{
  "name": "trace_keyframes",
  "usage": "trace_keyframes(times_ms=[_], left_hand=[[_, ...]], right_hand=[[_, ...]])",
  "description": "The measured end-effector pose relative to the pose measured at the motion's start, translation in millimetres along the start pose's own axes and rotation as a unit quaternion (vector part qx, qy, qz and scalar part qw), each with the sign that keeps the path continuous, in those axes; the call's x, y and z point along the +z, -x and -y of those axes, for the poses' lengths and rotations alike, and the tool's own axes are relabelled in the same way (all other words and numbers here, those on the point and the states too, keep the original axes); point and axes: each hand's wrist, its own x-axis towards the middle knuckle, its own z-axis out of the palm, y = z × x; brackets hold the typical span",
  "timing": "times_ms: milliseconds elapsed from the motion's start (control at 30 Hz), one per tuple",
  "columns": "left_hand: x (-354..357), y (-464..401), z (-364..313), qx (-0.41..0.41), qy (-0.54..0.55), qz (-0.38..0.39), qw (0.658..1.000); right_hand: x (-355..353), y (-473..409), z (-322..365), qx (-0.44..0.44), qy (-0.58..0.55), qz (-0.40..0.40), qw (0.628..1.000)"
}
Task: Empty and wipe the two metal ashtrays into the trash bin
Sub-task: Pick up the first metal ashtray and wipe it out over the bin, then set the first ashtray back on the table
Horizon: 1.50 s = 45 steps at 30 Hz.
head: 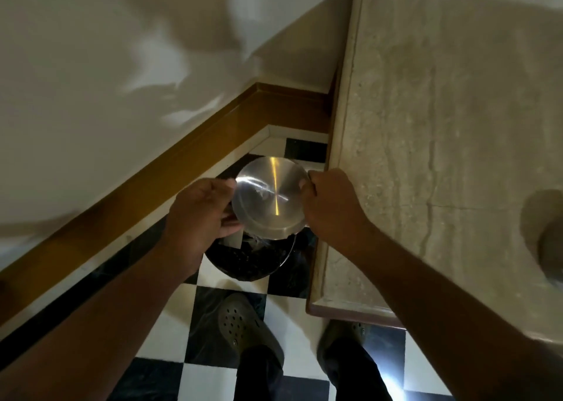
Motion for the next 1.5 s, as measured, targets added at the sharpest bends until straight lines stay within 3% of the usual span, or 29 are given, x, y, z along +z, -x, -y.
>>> trace_keyframes(times_ms=[200,500,1033,1100,1200,1300,1500], left_hand=[[63,32,-26,-0.002,-0.054,0.022,0.998],[187,48,-27,0.019,-0.147,0.076,0.986],[236,52,-13,0.012,-0.202,0.029,0.979],[238,56,-15,0.043,-0.248,0.007,0.968],[247,74,-19,0.163,-0.328,-0.056,0.929],[272,104,-18,0.217,-0.321,-0.003,0.922],[351,134,10,0.098,-0.333,0.105,0.932]], right_hand=[[-67,22,-39,0.091,-0.091,-0.008,0.992],[-126,59,-134,0.208,-0.109,-0.069,0.97],[-114,59,-179,0.189,-0.049,-0.041,0.98],[-111,61,-181,0.197,-0.101,-0.052,0.974],[-111,73,-188,0.212,-0.155,-0.054,0.963],[-120,97,-208,0.23,-0.168,-0.059,0.957],[-149,151,-253,0.26,-0.173,-0.09,0.946]])
